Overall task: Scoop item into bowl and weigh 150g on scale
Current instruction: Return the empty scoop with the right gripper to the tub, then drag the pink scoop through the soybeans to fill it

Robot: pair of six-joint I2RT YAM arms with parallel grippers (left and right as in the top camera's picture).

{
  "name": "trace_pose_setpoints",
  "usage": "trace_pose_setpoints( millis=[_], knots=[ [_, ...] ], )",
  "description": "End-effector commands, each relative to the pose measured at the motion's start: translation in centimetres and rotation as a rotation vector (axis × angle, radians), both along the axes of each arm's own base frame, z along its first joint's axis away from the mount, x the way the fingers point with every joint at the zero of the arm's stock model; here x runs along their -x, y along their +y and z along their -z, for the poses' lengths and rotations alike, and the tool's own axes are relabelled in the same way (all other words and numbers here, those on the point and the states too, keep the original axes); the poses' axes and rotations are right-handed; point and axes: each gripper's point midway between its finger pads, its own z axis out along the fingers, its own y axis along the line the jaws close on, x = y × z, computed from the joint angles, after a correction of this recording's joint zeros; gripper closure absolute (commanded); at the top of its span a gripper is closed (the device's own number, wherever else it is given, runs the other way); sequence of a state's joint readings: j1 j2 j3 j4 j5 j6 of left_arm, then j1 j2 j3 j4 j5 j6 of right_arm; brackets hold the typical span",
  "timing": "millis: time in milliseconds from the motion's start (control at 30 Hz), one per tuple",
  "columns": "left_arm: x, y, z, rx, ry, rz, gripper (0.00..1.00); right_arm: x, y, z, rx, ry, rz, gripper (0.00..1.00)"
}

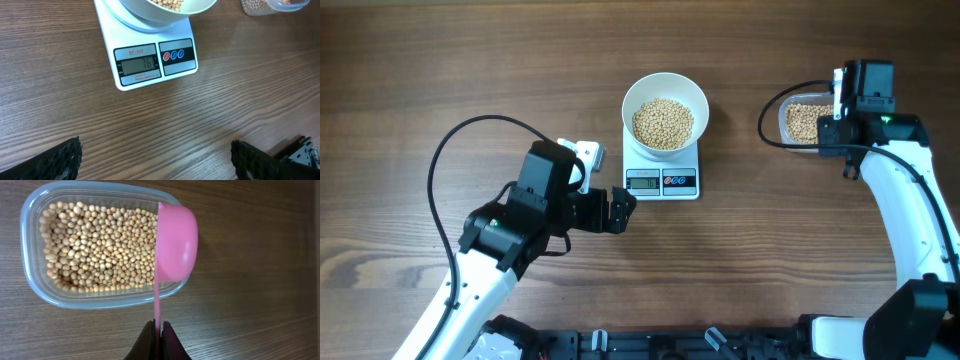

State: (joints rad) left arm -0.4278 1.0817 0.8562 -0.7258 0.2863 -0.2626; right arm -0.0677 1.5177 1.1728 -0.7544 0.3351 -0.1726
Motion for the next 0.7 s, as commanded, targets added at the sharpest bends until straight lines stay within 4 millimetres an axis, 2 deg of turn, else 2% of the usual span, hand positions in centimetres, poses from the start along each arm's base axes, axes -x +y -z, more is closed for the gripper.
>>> trace_pose_setpoints(
  millis=[0, 133, 300, 600, 667],
  knots=[
    [-0.3, -0.1, -0.4, 0.003, -0.017, 0.015, 0.0, 0.0, -0.3, 0.7, 0.002, 0.002, 0.054, 0.96],
    [-0.3, -0.1, -0.4, 0.003, -0.017, 0.015, 0.0, -0.1, 0.0, 2.4, -0.019, 0.05, 0.046, 0.96],
    [-0.3, -0.1, -0.4, 0.003, -0.017, 0.015, 0.0, -0.2, 0.6, 3.4, -0.061, 0.064, 0.042, 0.96],
    [-0.3, -0.1, -0.4, 0.003, -0.017, 0.015, 0.0, -0.1, 4.7, 4.7, -0.285, 0.096, -0.052, 0.96],
    [-0.3, -0.1, -0.4, 0.003, -0.017, 0.015, 0.0, 0.0, 4.7, 4.8, -0.283, 0.105, -0.058, 0.96]
  ],
)
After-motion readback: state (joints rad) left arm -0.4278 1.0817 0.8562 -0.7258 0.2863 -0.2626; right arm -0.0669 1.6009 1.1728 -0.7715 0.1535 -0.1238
